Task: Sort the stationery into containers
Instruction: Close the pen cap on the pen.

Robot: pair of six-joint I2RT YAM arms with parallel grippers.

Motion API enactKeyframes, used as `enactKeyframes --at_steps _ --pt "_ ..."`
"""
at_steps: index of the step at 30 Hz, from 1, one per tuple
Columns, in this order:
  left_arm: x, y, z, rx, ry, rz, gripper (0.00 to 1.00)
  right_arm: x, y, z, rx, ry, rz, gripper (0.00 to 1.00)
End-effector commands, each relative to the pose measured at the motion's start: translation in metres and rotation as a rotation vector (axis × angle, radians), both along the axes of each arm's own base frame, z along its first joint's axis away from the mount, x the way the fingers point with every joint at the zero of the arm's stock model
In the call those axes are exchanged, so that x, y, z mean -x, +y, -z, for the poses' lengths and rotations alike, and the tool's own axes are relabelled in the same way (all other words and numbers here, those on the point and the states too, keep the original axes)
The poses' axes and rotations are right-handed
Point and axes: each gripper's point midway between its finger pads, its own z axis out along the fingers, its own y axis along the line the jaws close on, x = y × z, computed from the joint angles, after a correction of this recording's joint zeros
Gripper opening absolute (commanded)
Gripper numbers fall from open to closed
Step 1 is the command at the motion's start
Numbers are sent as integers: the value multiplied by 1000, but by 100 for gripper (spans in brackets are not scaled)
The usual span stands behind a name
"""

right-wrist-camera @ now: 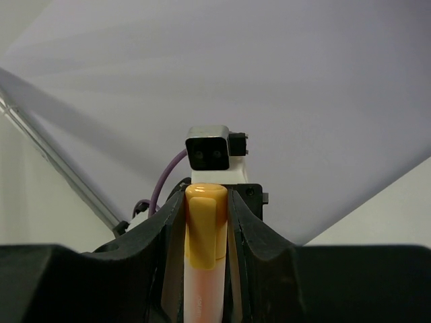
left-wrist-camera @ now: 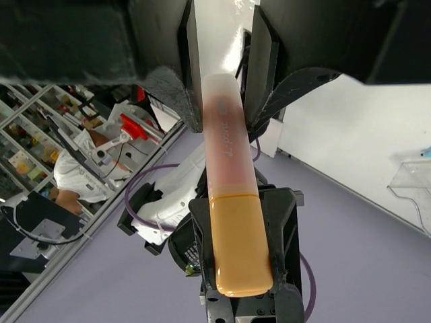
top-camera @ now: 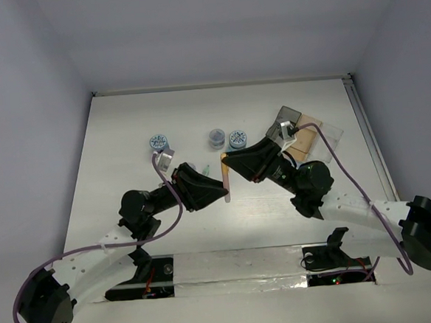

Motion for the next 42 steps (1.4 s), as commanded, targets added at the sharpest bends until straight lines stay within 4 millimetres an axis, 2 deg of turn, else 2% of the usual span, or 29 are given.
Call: enactKeyframes --at_steps 1,4,10,21,25,31,35,39,42 --pt "36 68 -146 467 -421 -151 0 27 27 123 361 148 -133 12" --pt "35 72 -149 463 -433 -173 0 32 24 145 404 185 -125 12" --pt "34 75 -154 453 -453 -197 0 41 20 171 470 222 -123 11" --pt "24 74 -162 435 -472 -229 0 62 24 190 509 258 -190 9" --pt "18 75 -165 413 -487 -263 0 66 25 193 506 270 -206 9" --pt "4 77 -158 367 -475 -318 0 66 21 190 507 267 -191 8" --pt "-3 71 -150 348 -451 -305 0 65 20 185 507 259 -184 8" --pt "-2 68 -147 358 -450 -269 0 63 24 183 507 258 -184 8" --pt "-2 68 -144 349 -450 -273 0 54 22 172 477 251 -133 8"
